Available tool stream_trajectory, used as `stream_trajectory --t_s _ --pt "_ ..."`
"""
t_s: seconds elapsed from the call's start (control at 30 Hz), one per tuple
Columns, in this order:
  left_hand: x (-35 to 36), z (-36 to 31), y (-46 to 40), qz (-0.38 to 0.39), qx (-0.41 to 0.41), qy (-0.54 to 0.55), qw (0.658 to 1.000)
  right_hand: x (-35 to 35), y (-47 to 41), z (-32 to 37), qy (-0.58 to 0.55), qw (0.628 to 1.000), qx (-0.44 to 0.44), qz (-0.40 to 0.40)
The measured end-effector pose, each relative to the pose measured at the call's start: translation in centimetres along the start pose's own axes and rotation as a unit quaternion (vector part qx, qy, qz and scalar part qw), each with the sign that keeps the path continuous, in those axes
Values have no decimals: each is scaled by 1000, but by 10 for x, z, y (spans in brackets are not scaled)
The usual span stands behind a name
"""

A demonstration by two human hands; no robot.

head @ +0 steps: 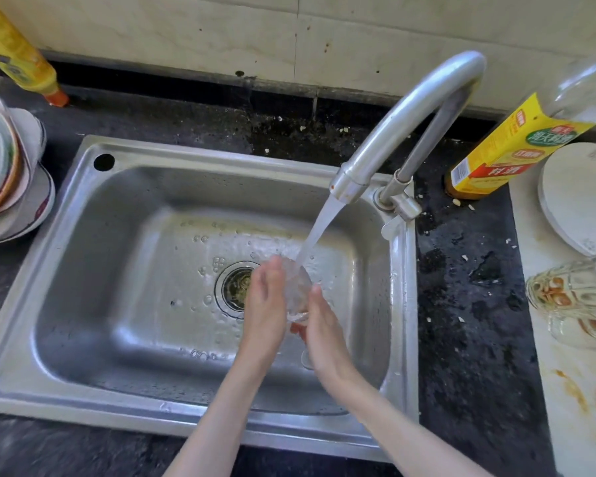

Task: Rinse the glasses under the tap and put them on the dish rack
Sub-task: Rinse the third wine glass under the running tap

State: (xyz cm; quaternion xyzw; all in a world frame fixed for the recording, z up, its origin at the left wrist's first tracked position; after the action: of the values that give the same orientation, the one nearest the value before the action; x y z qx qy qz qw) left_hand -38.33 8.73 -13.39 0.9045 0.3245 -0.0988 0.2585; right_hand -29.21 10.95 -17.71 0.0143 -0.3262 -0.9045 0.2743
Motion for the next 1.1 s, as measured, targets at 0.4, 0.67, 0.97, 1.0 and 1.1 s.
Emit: stream_trajectory --t_s 0.4,0.67,0.97,1.0,1.1 --pt "10 -13 11 119 102 -44 987 -7 -5 16 -147 983 104 47" --pt "-7 1 7 147 58 -11 987 -15 -9 36 -4 1000 3 31" --pt "-16 38 5 74 1 -24 997 -22 -7 96 642 748 -170 -6" --pt "-16 37 5 64 15 -32 997 -24 -7 99 651 738 -177 -16" --pt "-25 26 7 6 97 -88 991 -26 -3 104 608 770 -193 -28"
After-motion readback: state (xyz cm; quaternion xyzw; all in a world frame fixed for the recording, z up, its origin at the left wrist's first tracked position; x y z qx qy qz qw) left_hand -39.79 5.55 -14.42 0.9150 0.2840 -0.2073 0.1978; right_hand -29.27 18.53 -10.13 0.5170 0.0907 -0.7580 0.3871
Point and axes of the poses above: each hand's wrist, its own y-axis away from the middle knuckle, its own x-axis out of the palm, z = x × y, the point moved 6 cm from there along -y, towards the middle knuckle, and after that the axes turned 14 degrees about -y, right-handed, at the moved point
